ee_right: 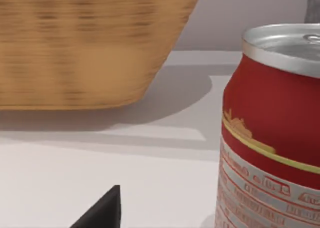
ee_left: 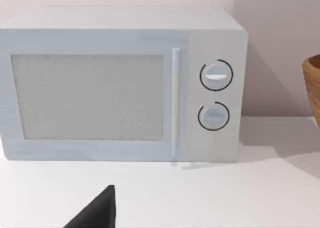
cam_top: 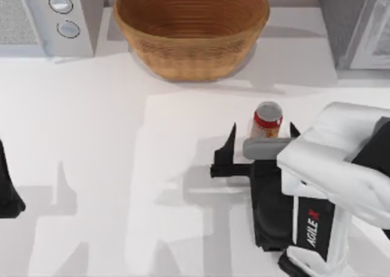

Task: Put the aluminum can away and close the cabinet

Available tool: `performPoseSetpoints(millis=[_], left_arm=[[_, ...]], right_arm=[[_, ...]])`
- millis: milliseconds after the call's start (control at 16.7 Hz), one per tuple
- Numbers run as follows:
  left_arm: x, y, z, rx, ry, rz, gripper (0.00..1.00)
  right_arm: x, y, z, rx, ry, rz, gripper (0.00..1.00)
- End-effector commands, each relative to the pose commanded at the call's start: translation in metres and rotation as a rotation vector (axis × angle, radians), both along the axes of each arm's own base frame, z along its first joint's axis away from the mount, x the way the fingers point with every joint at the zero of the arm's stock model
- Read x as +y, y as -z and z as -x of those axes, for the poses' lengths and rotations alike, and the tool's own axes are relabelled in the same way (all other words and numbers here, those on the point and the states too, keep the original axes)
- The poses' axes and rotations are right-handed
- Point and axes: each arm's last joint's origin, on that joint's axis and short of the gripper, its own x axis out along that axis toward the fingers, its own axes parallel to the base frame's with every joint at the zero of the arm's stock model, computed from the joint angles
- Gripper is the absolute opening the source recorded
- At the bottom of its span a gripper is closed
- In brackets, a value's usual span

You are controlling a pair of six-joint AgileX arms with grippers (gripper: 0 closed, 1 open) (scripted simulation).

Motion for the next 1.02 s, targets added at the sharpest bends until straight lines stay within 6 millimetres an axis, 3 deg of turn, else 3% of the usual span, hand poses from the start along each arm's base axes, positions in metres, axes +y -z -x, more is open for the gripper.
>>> performPoseSetpoints(millis=[540, 960, 1020], left_arm=[[0.0, 0.0, 0.0, 0.0, 0.0, 0.0, 1.0], [0.0, 0.0, 0.0, 0.0, 0.0, 0.0, 1.0], [0.0, 0.0, 0.0, 0.0, 0.0, 0.0, 1.0]], right_arm=[[-0.006, -0.002, -0.016, 0.001, 0.0, -0.001, 1.0], [-0.007, -0.003, -0.018, 0.001, 0.0, -0.001, 1.0], [-0.007, -0.003, -0.018, 0.001, 0.0, -0.001, 0.92]])
